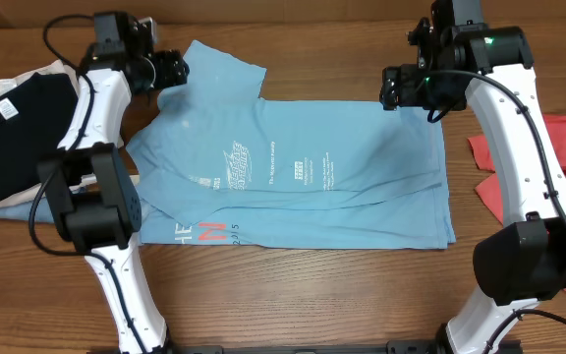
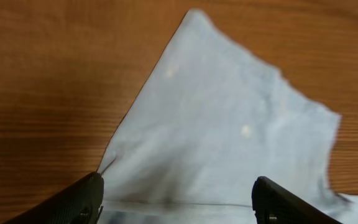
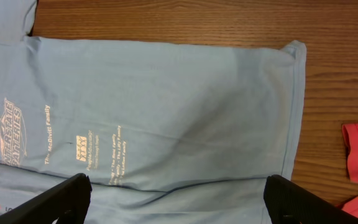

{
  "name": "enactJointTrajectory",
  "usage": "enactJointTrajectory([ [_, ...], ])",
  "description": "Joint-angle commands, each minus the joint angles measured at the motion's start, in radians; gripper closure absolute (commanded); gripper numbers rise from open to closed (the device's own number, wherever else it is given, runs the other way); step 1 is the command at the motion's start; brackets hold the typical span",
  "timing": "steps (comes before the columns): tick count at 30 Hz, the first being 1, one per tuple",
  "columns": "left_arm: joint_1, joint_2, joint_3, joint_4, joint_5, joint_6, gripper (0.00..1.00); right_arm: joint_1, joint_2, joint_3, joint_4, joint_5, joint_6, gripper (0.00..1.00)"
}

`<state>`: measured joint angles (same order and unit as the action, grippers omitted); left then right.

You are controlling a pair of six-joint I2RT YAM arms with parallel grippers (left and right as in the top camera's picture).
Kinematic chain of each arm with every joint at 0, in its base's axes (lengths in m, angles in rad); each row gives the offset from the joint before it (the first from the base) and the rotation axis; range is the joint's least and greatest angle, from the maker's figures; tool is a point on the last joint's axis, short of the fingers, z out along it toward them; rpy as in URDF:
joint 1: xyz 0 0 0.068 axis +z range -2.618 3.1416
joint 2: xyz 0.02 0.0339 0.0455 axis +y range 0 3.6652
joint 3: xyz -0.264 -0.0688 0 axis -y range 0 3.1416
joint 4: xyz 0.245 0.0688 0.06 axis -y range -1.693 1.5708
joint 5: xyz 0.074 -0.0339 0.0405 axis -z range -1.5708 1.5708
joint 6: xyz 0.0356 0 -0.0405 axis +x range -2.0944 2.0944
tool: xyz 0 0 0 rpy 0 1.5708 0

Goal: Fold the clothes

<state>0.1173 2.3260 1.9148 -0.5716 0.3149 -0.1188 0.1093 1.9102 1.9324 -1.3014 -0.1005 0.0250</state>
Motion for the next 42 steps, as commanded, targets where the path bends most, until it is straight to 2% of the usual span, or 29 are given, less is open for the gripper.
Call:
enactJointTrajectory([
  [1, -0.006, 0.030, 0.028, 0.004, -0.059, 0.030, 0.21, -0.002, -0.015, 0.025, 0.000, -0.008, -0.006, 0.07],
  [16, -0.006, 0.126, 0.028, 0.033, -0.079, 0.052, 0.23, -0.002, -0.014, 0.017, -0.032, -0.005, -0.006, 0.08],
  [20, -0.007, 0.138, 0.028, 0.034, -0.077, 0.052, 0.35, -0.002, -0.014, 0.017, -0.028, -0.005, -0.006, 0.08],
  [25, -0.007, 0.138, 0.029, 0.045, -0.038, 0.052, 0.66, -0.002, -0.014, 0.017, -0.025, -0.005, -0.006, 0.08],
  [28, -0.007, 0.138, 0.029, 0.037, -0.026, 0.044, 0.76, -0.002, -0.013, 0.017, -0.015, -0.005, -0.006, 0.09],
  [34, -0.004, 0.137, 0.031, -0.002, -0.026, 0.000, 0.88, -0.002, 0.008, 0.014, 0.015, -0.005, -0.006, 0.10],
  [42, 0.000, 0.100, 0.032, -0.089, 0.001, -0.070, 0.94, -0.019, 0.116, 0.014, 0.146, 0.113, 0.014, 0.12],
])
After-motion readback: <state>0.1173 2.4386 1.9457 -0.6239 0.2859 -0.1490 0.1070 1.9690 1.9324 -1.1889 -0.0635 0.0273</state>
